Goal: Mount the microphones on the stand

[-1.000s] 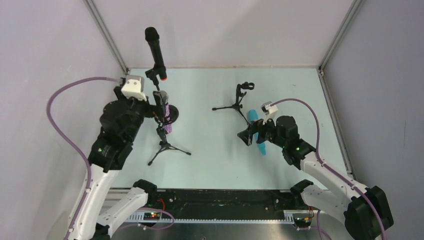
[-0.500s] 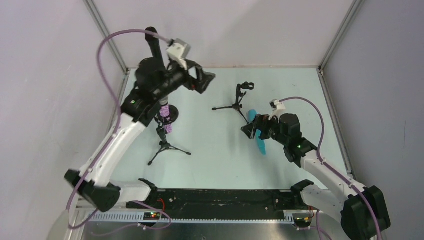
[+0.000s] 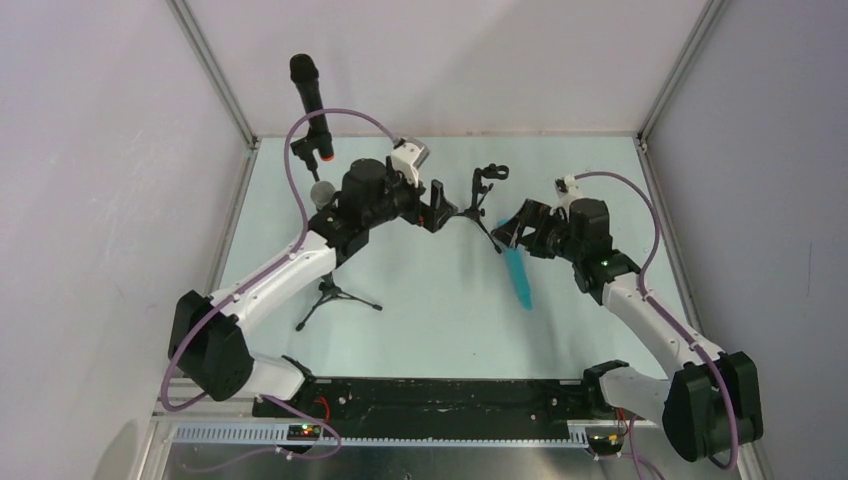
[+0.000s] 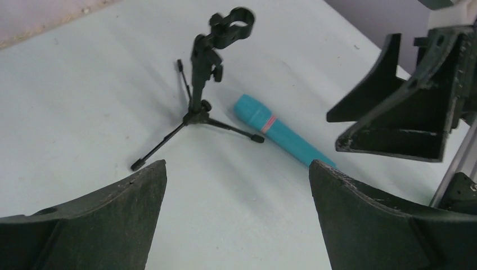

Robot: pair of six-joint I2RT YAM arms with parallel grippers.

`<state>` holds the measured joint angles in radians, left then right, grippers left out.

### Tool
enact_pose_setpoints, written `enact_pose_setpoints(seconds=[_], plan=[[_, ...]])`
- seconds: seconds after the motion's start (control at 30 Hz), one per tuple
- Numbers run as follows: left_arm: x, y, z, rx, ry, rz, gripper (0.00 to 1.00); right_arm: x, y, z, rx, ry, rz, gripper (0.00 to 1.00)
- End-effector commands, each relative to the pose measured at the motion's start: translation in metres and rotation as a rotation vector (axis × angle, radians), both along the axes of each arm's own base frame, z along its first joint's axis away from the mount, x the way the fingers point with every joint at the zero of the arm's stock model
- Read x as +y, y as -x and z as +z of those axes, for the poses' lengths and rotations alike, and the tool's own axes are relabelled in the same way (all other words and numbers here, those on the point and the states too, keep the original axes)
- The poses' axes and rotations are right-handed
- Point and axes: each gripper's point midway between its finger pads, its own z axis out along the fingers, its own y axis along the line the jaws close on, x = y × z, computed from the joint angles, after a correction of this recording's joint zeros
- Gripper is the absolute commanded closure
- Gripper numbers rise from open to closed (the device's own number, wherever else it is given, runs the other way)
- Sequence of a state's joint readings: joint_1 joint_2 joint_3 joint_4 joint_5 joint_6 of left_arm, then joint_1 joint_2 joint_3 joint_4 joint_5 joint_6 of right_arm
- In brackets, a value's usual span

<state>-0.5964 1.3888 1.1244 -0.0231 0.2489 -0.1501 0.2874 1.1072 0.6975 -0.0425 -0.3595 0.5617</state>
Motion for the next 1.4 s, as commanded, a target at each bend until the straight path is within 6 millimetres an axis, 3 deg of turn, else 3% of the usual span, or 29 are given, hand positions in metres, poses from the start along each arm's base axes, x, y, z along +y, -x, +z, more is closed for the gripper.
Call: enact_pose_setpoints(seconds=[0.0, 0.17, 0.3, 0.43, 0.63, 0.67, 0.77, 0.8, 0.83, 0.93, 1.1, 1.37], plan=[[-0.016, 0.008, 0.075, -0.196, 0.133, -0.049, 0.0, 0.001, -0.019, 0.037, -0.058, -0.059, -0.022, 0.0], [-0.008, -0.002, 0.087, -0.271, 0.051, -0.025, 0.0, 0.002, -0.04, 0.043, -0.066, -0.082, -0.037, 0.01], [0.001, -0.012, 0.081, -0.244, 0.038, 0.009, 0.0, 0.006, -0.057, 0.056, -0.1, -0.119, -0.05, 0.01], [-0.002, -0.007, 0.07, -0.179, 0.078, -0.01, 0.0, 0.003, -0.072, 0.064, -0.123, -0.149, -0.093, 0.0], [0.007, 0.006, 0.089, -0.245, 0.08, -0.023, 0.0, -0.005, -0.1, 0.078, -0.143, -0.283, -0.155, 0.02], [0.011, 0.008, 0.091, -0.258, 0.075, -0.017, 0.0, -0.004, -0.106, 0.072, -0.124, -0.296, -0.16, 0.02], [0.018, 0.007, 0.094, -0.283, 0.055, 0.016, 0.0, 0.0, -0.121, 0.081, -0.129, -0.373, -0.151, 0.04], [0.018, 0.009, 0.096, -0.285, 0.055, 0.012, 0.0, 0.002, -0.127, 0.074, -0.112, -0.38, -0.15, 0.04], [0.018, 0.01, 0.096, -0.288, 0.054, 0.008, 0.0, 0.005, -0.131, 0.083, -0.128, -0.403, -0.137, 0.05], [0.016, 0.013, 0.097, -0.293, 0.054, -0.006, 0.0, 0.01, -0.147, 0.076, -0.098, -0.442, -0.137, 0.07], [0.016, 0.019, 0.102, -0.311, 0.054, -0.023, 0.0, 0.016, -0.166, 0.077, -0.086, -0.484, -0.138, 0.14], [0.019, 0.017, 0.1, -0.318, 0.039, -0.005, 0.0, 0.024, -0.183, 0.056, -0.014, -0.526, -0.138, 0.41]])
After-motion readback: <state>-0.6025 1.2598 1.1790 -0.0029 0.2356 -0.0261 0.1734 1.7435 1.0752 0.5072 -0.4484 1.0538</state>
